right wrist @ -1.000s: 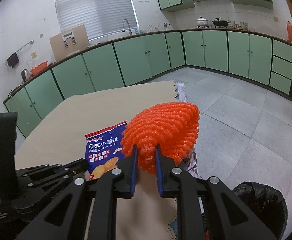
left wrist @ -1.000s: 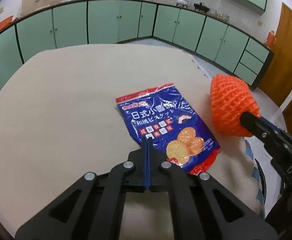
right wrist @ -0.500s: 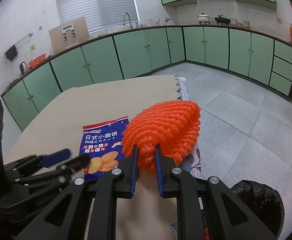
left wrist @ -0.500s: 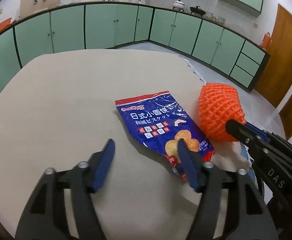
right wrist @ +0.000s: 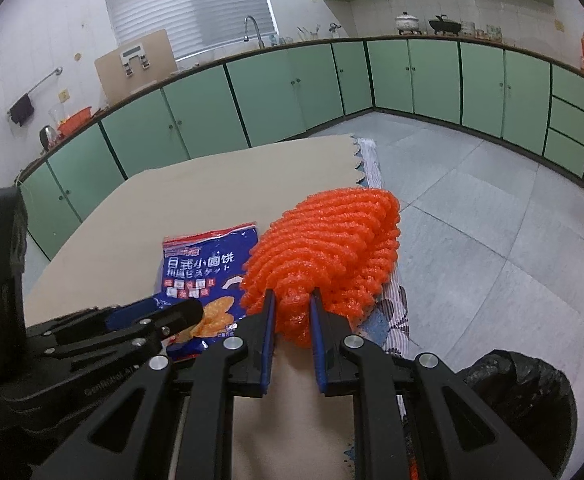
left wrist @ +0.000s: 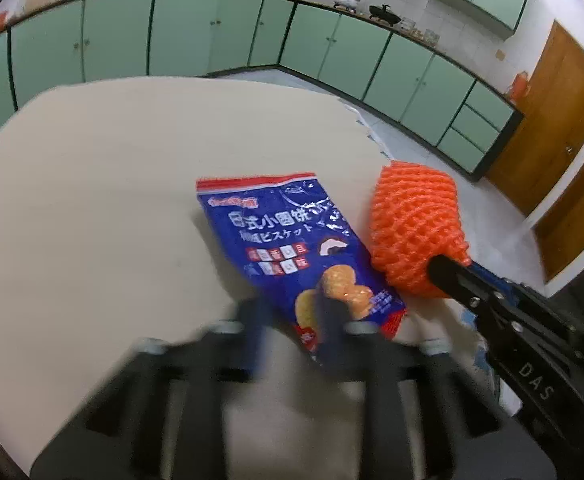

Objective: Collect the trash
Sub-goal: 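Grasp the blue biscuit snack bag with the left tool and lift it, then carry the snack bag and foam net over the black bin with both tools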

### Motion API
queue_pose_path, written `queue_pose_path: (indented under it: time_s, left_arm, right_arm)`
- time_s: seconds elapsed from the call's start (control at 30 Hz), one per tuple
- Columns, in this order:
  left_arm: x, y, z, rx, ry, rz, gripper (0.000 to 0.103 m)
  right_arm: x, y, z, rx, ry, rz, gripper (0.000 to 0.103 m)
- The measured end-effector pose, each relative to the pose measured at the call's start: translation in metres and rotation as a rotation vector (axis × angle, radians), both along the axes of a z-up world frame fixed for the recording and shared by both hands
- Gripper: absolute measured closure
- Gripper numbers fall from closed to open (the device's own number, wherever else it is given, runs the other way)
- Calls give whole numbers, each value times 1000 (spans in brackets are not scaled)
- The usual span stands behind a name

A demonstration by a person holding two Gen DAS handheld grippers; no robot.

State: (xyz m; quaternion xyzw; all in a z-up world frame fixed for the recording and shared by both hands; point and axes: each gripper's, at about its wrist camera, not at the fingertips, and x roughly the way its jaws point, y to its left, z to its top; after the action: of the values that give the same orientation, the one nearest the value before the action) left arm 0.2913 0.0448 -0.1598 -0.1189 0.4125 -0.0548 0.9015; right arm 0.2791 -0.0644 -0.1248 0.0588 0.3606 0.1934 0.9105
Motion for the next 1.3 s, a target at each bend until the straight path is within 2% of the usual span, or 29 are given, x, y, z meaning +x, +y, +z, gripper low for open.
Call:
queue_pose_path:
  time_s: [0.07,0.2,0.67,0.9,1.3]
  left_arm:
    - [-2,1,-1,-18,-13,2,103]
    - [-12,0,9,-17,-84,17,103]
    - [-53,10,52,94,-196,48,103]
    - [-72,-2,73,99,-237,24,103]
    - [-107,-35,93,102,-289,-51,103]
  right_arm:
    - [0,-1,-1,2,3,-2,87]
    - [-3,1,1,-7,-11,0,87]
    - [-28,-5,30,-12,-104,-22,87]
    - [-54,-12,54,-23,-148,-27,87]
    - [-103,-37,87,-24,-208,-70,87]
